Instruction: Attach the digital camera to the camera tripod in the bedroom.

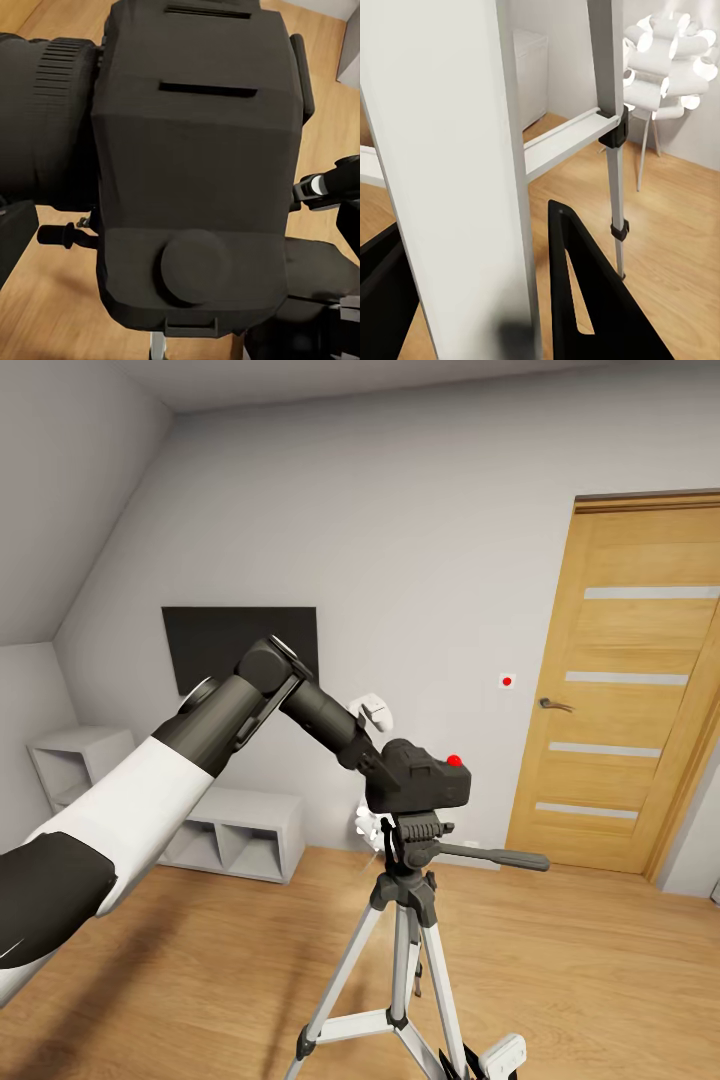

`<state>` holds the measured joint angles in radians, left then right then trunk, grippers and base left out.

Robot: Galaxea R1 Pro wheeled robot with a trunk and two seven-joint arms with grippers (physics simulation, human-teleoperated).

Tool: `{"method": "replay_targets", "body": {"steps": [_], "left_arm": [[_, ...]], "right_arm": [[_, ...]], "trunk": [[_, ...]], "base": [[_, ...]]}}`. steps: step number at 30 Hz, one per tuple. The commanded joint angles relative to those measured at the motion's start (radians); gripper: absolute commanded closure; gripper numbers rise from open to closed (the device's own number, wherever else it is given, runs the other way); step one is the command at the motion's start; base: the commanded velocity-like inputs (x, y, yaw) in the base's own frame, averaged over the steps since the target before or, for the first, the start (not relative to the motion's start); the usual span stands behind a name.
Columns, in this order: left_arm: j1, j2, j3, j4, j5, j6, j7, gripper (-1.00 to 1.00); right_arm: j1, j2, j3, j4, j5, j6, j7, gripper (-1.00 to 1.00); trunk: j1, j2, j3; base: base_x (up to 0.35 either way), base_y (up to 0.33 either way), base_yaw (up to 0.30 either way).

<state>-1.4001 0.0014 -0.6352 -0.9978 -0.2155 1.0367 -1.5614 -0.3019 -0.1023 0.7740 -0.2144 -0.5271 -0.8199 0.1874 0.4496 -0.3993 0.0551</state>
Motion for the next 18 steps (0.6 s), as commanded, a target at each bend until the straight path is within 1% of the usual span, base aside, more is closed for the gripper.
{"method": "replay_targets", "body": {"steps": [1, 8, 14, 18], "left_arm": [[0.000, 0.000, -0.001, -0.001, -0.010, 0.010, -0.009, -1.00], [-0.002, 0.003, -0.002, -0.003, -0.010, 0.010, -0.009, -1.00], [-0.006, 0.020, 0.000, -0.007, -0.010, 0.010, -0.009, -1.00], [-0.009, 0.037, 0.001, -0.018, -0.010, 0.010, -0.009, -1.00]], "right_arm": [[0.000, 0.000, 0.005, 0.000, -0.006, -0.002, 0.006, 1.00], [0.000, 0.000, 0.005, 0.000, -0.007, -0.002, 0.006, 1.00], [0.000, 0.000, 0.005, 0.000, -0.006, -0.002, 0.006, 1.00], [0.000, 0.000, 0.006, 0.000, -0.006, -0.002, 0.006, 1.00]], "trunk": [[0.000, -0.001, 0.000], [0.000, -0.001, 0.000], [0.000, -0.001, 0.000], [0.000, -0.001, 0.000]], "base": [[0.000, 0.000, 0.000], [0.000, 0.000, 0.000], [0.000, 0.000, 0.000], [0.000, 0.000, 0.000]]}}
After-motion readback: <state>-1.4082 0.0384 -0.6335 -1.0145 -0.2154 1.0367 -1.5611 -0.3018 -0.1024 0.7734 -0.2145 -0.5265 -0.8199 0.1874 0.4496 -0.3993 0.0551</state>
